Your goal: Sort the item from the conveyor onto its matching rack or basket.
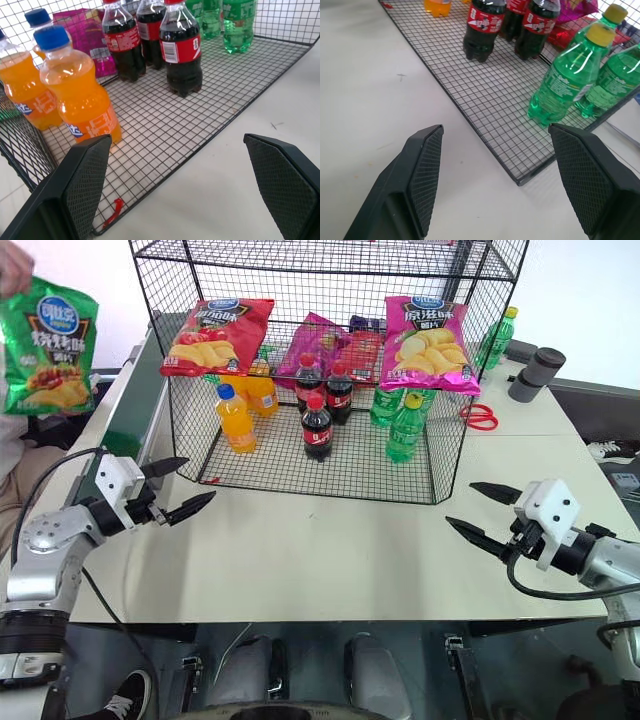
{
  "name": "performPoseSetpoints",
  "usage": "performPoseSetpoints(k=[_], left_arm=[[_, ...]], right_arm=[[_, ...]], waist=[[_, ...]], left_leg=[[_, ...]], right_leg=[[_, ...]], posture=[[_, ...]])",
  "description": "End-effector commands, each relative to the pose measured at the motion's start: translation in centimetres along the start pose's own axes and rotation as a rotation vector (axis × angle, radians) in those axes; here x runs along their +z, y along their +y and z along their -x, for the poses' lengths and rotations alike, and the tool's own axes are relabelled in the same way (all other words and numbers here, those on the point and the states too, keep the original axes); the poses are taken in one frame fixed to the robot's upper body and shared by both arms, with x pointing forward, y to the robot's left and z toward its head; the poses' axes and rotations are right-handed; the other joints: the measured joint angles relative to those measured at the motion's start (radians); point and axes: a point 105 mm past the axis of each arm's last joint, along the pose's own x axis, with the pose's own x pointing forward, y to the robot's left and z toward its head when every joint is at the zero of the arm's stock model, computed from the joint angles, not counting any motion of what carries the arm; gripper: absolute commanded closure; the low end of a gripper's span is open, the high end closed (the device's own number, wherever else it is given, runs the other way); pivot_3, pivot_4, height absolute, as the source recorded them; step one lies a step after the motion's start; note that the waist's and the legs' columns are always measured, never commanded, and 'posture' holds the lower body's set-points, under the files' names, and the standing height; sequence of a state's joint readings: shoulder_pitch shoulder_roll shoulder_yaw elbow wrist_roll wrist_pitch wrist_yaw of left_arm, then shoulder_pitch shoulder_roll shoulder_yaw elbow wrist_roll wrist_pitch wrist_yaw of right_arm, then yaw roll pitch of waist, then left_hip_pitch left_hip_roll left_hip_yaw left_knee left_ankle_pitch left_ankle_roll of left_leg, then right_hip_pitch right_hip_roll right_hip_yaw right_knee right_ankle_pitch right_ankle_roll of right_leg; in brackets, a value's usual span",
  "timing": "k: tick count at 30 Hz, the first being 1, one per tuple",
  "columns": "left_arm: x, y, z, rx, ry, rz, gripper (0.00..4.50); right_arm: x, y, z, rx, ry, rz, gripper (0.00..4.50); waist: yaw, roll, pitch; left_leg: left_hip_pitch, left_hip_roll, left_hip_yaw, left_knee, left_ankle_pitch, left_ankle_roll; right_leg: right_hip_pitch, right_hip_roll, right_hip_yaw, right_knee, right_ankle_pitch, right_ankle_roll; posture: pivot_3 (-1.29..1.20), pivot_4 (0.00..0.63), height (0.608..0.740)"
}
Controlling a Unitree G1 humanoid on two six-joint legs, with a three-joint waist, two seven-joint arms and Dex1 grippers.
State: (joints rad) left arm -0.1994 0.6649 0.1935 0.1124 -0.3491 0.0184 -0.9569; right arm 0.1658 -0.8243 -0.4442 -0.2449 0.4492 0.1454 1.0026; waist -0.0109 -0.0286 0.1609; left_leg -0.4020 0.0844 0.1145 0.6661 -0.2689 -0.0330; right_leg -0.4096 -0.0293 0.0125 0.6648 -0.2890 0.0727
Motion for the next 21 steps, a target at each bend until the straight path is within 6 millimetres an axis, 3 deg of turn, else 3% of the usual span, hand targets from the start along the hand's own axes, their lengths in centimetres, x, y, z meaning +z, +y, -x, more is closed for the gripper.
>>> performPoseSetpoints(k=[1, 21], left_arm=[[1.4, 0.5, 0.3, 0.011, -0.03, -0.026, 0.0], [1.2, -1.1, 0.8, -0.013, -0.017, 0.01, 0.0]], right_arm=[[1.1, -0.2, 0.8, -0.013, -0.017, 0.042, 1.02], [1.2, 1.2, 2.6, 0.012, 0.03, 0.036, 1.02]], waist=[[0.0, 0.0, 0.0], [-0.001, 0.0, 0.0]], left_leg=[[0.0, 0.0, 0.0, 0.0, 0.0, 0.0], [0.001, 0.0, -0.001, -0.001, 0.0, 0.0]], right_leg=[[0.0, 0.0, 0.0, 0.0, 0.0, 0.0], [0.001, 0.0, 0.001, 0.0, 0.0, 0.0]], posture=[[0.0, 0.15, 0.74], [0.0, 0.15, 0.74]])
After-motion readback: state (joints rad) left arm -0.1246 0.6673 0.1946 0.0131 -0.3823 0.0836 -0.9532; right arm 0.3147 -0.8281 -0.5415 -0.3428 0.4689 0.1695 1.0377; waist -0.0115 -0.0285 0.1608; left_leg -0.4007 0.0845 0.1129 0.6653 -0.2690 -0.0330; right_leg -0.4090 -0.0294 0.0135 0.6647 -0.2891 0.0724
